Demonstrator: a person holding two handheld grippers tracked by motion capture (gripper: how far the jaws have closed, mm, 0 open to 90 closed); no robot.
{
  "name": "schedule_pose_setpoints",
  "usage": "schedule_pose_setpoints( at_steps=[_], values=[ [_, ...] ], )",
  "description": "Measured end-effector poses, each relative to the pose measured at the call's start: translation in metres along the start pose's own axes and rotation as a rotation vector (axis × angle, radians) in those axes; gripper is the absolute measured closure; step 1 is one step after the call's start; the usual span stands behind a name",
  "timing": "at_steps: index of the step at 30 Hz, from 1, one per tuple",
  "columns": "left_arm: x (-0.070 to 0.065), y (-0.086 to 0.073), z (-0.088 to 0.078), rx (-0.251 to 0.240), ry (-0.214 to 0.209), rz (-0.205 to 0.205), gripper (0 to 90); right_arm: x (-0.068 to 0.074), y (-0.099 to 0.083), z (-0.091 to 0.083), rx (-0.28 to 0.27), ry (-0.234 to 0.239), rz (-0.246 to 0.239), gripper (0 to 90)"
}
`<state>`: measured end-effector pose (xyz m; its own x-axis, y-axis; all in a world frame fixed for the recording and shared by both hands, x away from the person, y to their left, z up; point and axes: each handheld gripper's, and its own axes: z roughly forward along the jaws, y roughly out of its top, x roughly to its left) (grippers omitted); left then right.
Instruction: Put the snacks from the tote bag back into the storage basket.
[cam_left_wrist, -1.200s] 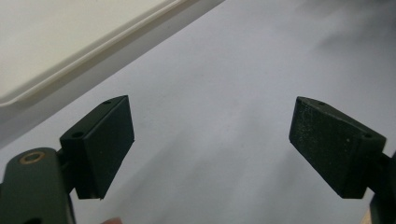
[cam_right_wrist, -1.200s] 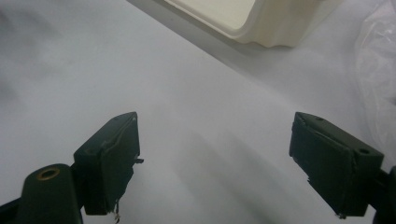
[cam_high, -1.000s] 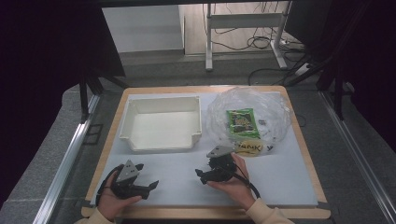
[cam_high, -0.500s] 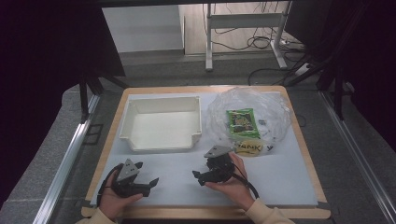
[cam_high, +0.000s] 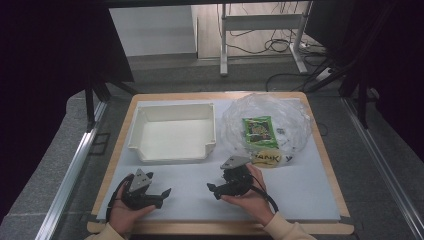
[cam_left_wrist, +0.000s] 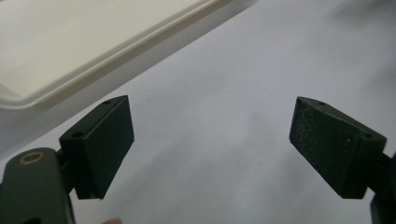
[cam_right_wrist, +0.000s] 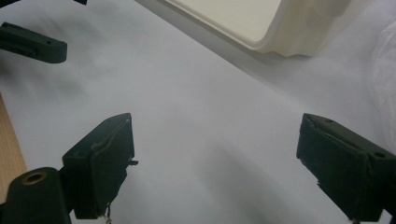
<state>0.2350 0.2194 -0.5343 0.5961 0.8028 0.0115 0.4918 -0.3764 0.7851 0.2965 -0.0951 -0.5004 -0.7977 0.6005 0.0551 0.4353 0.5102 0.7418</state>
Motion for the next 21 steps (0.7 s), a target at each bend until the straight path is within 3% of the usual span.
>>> schedule_pose_setpoints(
  at_steps=[5, 21],
  values=[
    [-0.002, -0.001, -0.003, -0.008, -0.020, 0.020, 13.9, 0.000, 0.006, -0.003, -0.003, -0.003, -0.003, 13.4],
    [0.000, -0.001, -0.005, -0.013, -0.035, 0.022, 13.8, -0.008, 0.029, -0.024, -0.065, -0.044, 0.012, 16.0]
  ],
)
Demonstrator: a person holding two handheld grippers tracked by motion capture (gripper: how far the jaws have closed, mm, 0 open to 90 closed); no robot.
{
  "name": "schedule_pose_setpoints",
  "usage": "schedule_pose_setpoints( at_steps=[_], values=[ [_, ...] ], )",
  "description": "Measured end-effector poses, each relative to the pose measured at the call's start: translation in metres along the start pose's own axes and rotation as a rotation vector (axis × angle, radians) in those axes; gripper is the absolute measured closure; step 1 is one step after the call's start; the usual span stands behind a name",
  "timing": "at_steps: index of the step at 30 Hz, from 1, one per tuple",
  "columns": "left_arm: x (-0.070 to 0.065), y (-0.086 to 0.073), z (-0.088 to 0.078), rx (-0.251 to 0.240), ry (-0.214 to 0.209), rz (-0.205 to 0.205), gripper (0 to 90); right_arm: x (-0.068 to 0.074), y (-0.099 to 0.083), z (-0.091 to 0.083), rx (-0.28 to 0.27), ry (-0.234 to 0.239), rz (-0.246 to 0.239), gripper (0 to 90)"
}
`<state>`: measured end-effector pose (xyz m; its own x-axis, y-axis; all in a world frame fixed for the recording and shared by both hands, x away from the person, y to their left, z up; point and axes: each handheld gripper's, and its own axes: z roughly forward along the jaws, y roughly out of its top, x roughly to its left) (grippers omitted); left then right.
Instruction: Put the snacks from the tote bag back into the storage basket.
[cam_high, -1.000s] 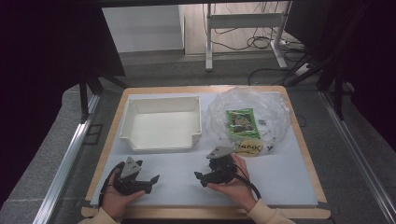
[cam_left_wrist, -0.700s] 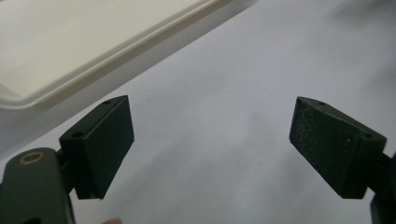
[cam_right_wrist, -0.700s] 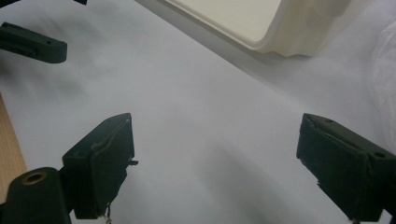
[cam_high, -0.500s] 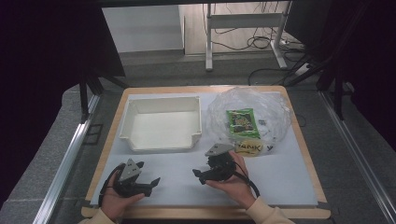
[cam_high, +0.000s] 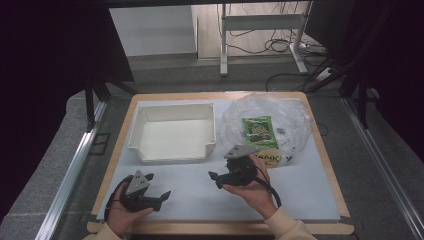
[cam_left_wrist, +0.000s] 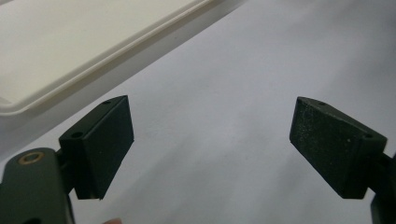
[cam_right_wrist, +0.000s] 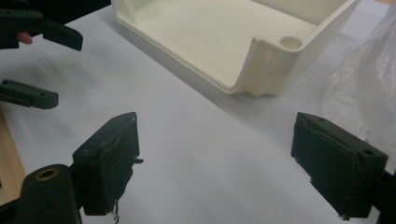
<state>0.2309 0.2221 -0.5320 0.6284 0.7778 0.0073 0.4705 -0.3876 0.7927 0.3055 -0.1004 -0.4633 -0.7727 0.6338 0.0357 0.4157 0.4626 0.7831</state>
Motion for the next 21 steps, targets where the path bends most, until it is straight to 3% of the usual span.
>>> schedule_pose_setpoints(
  at_steps=[12, 21],
  values=[
    [0.000, 0.001, 0.000, 0.000, 0.009, -0.015, 13.6, -0.002, 0.012, -0.012, -0.027, 0.014, -0.026, 20.4],
    [0.001, 0.000, -0.001, 0.004, 0.006, -0.014, 13.6, -0.013, 0.023, -0.015, -0.029, 0.008, -0.010, 20.4]
  ],
)
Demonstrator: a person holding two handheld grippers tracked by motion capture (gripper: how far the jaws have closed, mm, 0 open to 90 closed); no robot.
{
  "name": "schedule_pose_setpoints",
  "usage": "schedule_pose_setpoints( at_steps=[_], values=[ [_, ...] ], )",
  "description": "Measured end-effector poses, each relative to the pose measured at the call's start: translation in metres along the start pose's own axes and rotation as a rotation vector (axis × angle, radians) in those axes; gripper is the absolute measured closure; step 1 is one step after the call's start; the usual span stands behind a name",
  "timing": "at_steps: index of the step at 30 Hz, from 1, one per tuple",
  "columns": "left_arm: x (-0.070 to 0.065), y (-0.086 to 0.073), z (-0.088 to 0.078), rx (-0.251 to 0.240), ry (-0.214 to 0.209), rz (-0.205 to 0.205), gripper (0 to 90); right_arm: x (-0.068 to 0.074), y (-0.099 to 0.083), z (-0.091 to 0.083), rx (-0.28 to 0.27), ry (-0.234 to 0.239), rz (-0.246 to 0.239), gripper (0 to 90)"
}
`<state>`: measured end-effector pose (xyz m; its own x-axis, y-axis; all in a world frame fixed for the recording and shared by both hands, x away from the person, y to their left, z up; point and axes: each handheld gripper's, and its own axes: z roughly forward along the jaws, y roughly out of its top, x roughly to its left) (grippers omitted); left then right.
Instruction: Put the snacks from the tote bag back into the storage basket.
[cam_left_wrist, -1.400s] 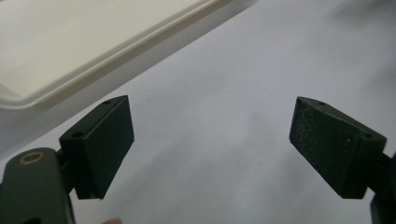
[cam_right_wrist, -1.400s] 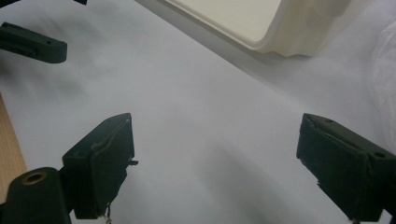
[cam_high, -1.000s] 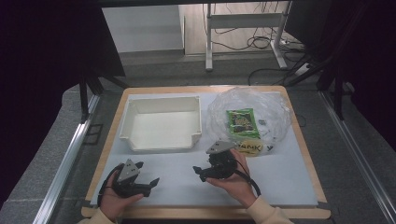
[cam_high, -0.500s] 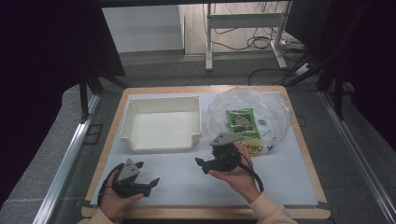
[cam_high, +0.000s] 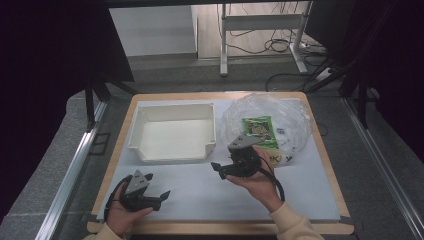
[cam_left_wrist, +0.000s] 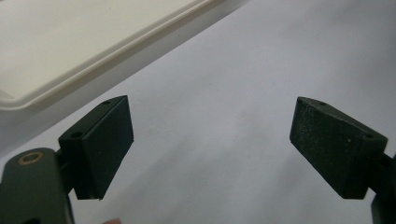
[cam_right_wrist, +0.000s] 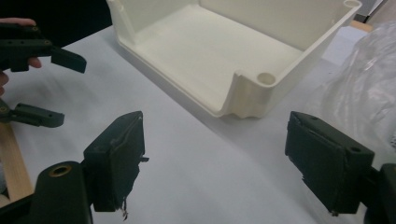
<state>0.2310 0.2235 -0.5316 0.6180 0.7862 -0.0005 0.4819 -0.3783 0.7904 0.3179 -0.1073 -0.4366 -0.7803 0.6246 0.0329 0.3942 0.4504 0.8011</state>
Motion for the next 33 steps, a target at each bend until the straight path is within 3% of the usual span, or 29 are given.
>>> schedule_pose_setpoints(
  at_steps=[18, 33],
  values=[
    [-0.001, 0.001, 0.000, 0.003, -0.008, 0.011, 13.6, -0.020, 0.025, -0.016, -0.052, -0.031, 0.032, 21.1],
    [-0.001, 0.001, -0.001, 0.006, -0.002, 0.011, 13.6, -0.043, 0.035, -0.016, -0.063, -0.051, 0.066, 21.2]
  ],
)
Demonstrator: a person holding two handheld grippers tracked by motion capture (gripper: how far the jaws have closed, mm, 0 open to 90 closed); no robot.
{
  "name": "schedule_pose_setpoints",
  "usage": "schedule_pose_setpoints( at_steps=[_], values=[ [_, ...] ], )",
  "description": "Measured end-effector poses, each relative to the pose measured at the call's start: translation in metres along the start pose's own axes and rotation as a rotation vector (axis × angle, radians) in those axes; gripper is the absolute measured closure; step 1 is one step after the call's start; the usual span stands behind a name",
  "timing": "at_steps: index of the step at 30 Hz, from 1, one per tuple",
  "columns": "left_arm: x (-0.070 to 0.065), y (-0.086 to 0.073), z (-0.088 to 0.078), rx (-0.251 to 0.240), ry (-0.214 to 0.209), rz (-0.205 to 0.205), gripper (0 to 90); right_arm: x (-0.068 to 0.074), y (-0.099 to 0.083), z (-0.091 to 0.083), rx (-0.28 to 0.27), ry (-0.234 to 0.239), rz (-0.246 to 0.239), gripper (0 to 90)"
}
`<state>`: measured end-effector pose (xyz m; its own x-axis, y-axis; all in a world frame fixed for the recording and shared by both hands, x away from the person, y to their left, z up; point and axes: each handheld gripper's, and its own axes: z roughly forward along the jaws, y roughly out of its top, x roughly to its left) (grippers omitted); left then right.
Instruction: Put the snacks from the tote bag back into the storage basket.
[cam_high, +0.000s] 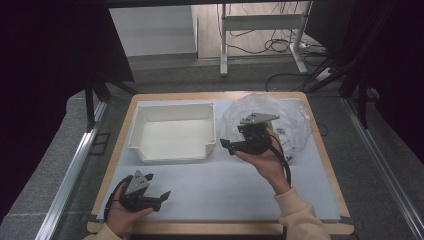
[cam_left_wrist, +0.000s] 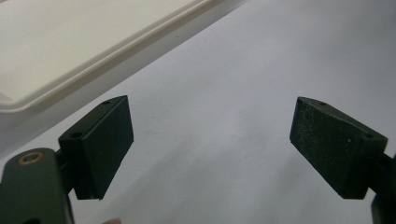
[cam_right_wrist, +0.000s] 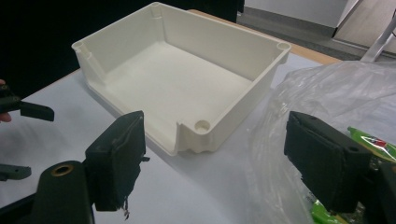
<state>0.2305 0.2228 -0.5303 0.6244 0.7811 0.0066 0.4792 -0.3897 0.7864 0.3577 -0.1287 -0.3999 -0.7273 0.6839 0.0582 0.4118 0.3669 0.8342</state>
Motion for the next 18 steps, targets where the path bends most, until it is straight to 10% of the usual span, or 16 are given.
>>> schedule_pose_setpoints(
  at_steps=[18],
  values=[
    [0.000, 0.000, 0.000, -0.002, 0.003, -0.005, 13.6, -0.024, 0.014, -0.003, -0.028, -0.029, 0.040, 22.0]
  ],
)
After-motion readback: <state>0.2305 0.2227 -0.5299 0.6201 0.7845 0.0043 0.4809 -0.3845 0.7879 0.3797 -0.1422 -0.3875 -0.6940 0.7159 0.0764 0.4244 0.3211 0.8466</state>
